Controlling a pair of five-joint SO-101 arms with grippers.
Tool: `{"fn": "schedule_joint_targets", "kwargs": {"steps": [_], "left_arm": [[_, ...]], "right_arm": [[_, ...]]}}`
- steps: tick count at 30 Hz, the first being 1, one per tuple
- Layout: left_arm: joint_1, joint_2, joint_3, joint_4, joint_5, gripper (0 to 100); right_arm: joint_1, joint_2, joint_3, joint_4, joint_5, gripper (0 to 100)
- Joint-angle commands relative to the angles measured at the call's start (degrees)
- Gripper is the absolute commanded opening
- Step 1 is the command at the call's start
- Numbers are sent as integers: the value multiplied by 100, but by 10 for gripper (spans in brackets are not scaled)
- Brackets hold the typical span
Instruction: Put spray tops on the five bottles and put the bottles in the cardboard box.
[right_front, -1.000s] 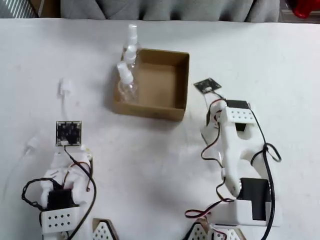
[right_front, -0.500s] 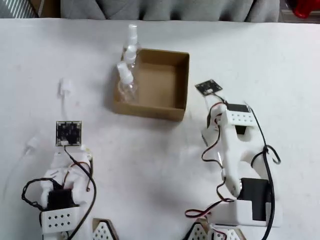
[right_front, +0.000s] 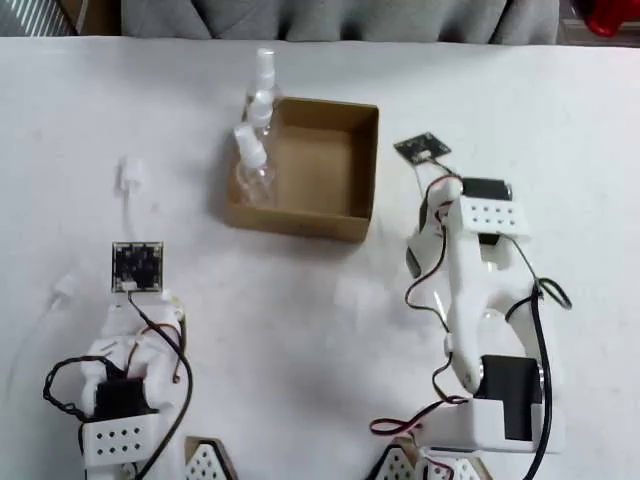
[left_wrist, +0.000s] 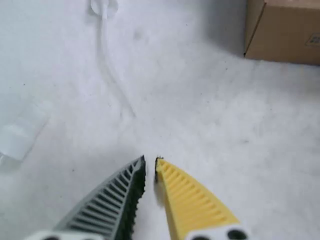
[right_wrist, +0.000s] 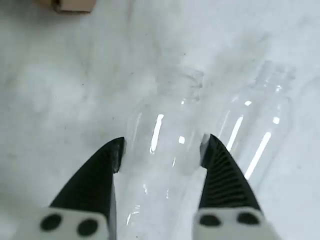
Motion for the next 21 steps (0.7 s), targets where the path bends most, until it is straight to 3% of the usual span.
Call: {"fn": "schedule_joint_targets", "kwargs": {"steps": [1, 10, 21], "left_arm": [[-66, -101, -26, 0, -62, 49], [-66, -101, -26, 0, -62, 49], [-66, -101, -26, 0, -62, 49]], "right_arm": [[40, -400, -440, 409, -53, 15], [40, -1938, 422, 549, -53, 15], [295, -3231, 800, -1059, -18, 18]]}}
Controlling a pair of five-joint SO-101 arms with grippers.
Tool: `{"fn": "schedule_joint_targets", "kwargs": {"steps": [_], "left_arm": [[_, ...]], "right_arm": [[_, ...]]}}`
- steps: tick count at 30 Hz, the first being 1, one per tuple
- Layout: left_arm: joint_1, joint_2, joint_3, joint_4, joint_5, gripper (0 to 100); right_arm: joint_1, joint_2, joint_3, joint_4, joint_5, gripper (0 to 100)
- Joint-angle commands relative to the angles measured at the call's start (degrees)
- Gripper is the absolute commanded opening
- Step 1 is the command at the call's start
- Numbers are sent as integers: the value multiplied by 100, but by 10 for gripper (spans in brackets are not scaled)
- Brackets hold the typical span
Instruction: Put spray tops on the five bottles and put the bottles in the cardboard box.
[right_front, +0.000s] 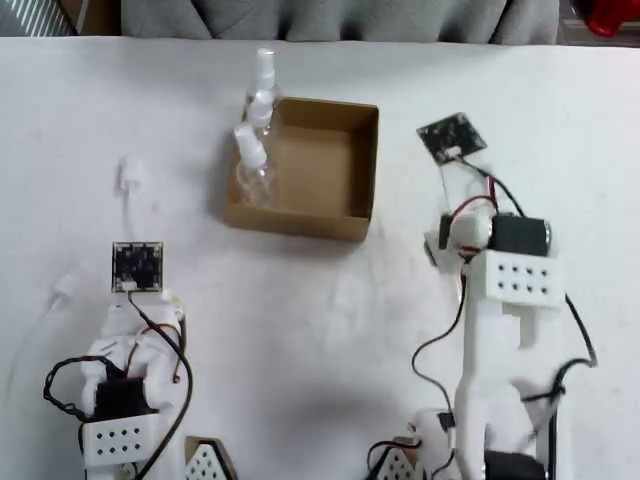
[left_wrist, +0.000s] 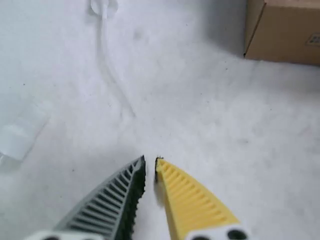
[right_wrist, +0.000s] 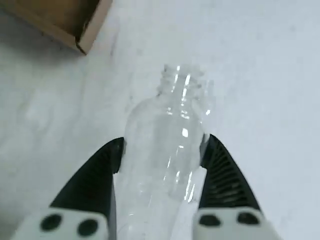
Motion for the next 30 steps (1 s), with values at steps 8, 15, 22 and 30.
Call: {"fn": "schedule_joint_targets", "kwargs": {"steps": [8, 15, 22, 30], "left_arm": [[-66, -101, -26, 9, -62, 49], [-66, -101, -26, 9, -62, 49], [-66, -101, -26, 18, -62, 49], [-66, -101, -26, 26, -62, 49]], "right_arm": [[207, -866, 1398, -3626, -35, 15], [207, -822, 2382, -5138, -105, 15], [-145, -822, 2567, -6501, -2760, 15], [-831, -1015, 2910, -7477, -3147, 15]]}}
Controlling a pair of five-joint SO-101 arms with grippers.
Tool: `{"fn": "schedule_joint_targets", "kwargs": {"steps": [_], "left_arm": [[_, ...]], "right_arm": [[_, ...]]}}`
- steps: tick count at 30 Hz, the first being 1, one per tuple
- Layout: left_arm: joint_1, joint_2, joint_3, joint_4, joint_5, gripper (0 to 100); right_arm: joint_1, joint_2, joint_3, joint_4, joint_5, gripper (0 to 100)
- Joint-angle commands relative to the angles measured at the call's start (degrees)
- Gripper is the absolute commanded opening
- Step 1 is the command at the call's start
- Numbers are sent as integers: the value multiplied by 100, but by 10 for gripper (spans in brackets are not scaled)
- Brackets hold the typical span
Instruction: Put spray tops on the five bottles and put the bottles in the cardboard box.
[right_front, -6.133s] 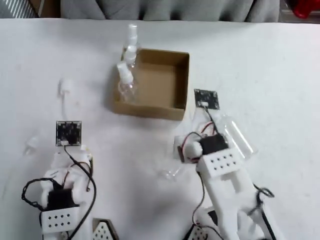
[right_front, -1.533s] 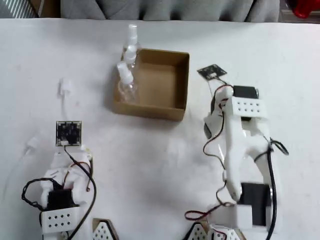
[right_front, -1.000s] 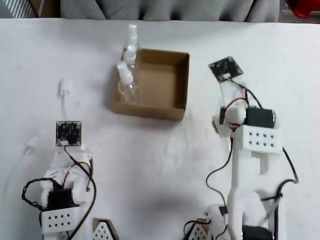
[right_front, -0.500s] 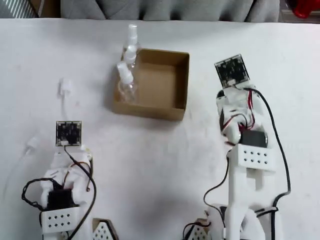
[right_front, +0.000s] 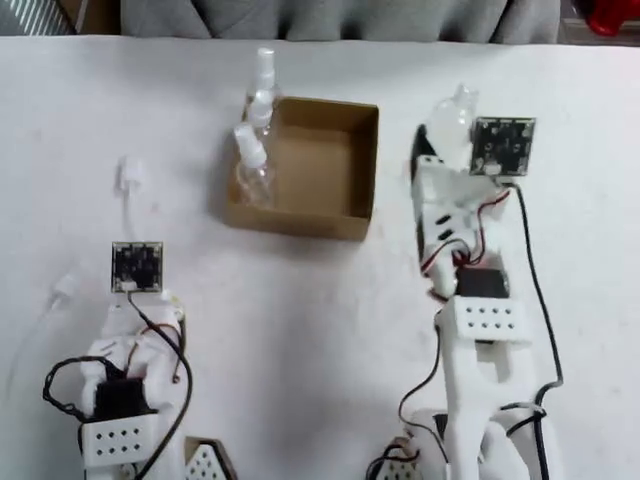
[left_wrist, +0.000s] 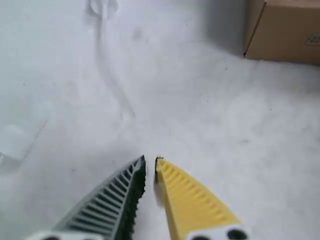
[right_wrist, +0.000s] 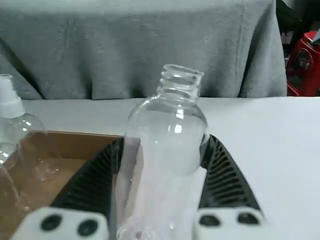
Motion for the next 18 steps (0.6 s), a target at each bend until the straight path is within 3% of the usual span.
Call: {"fn": "schedule_joint_targets", "kwargs": {"steps": [1, 6, 10, 18], "left_arm": [[-66, -101, -26, 26, -62, 49], [-66, -101, -26, 26, -62, 49], [-66, -101, -26, 18, -62, 49], [-66, -101, -26, 18, -62, 49]], "right_arm": [[-277, -409, 316, -725, -70, 15], [-312, -1024, 1284, -1815, 308, 15], [-338, -1341, 1626, -1851, 1196, 15], [-338, -1736, 2127, -1851, 1310, 15]]}}
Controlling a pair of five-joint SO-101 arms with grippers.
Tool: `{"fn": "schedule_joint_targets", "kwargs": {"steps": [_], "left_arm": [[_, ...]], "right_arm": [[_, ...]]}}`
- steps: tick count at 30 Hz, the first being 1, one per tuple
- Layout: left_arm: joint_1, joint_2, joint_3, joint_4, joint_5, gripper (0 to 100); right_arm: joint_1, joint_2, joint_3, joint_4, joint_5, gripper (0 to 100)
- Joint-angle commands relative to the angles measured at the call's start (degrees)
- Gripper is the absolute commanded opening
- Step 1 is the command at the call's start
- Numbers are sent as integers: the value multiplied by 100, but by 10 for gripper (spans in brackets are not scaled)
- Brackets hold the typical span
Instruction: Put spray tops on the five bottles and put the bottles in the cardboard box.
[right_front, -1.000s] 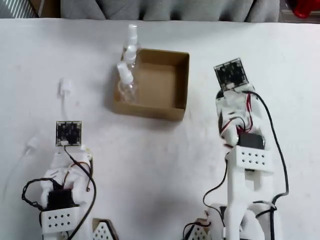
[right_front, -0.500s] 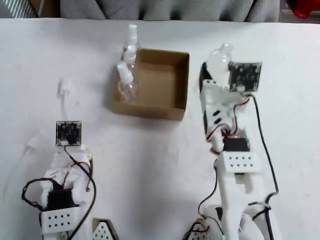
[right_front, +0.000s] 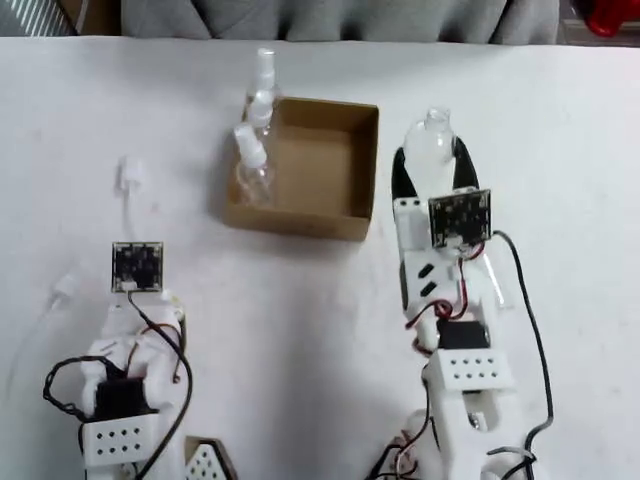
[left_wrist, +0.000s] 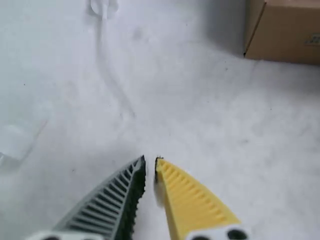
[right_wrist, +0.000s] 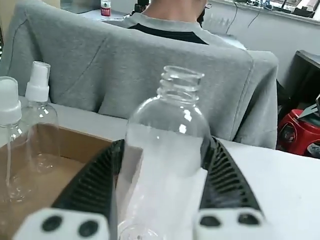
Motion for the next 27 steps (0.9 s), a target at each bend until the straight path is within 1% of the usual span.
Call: {"fn": "schedule_joint_targets", "kwargs": {"steps": [1, 5, 15, 19, 23, 27], "left_arm": [[-66, -101, -26, 26, -62, 49], [-66, -101, -26, 18, -62, 49], [-66, -101, -26, 26, -62, 49], [-31, -101, -26, 9, -62, 49], [-31, -101, -26, 9, -62, 49], [-31, -101, -26, 9, -62, 49]], "right_arm": [[-48, -330, 105, -154, 105, 15], [101, -699, 440, -136, 114, 15], [1279, -2404, 1574, -127, 62, 15], [1499, -3169, 2013, -119, 62, 15], [1455, -3741, 2022, 760, 53, 15], [1182, -4268, 2022, 1833, 53, 15]]}}
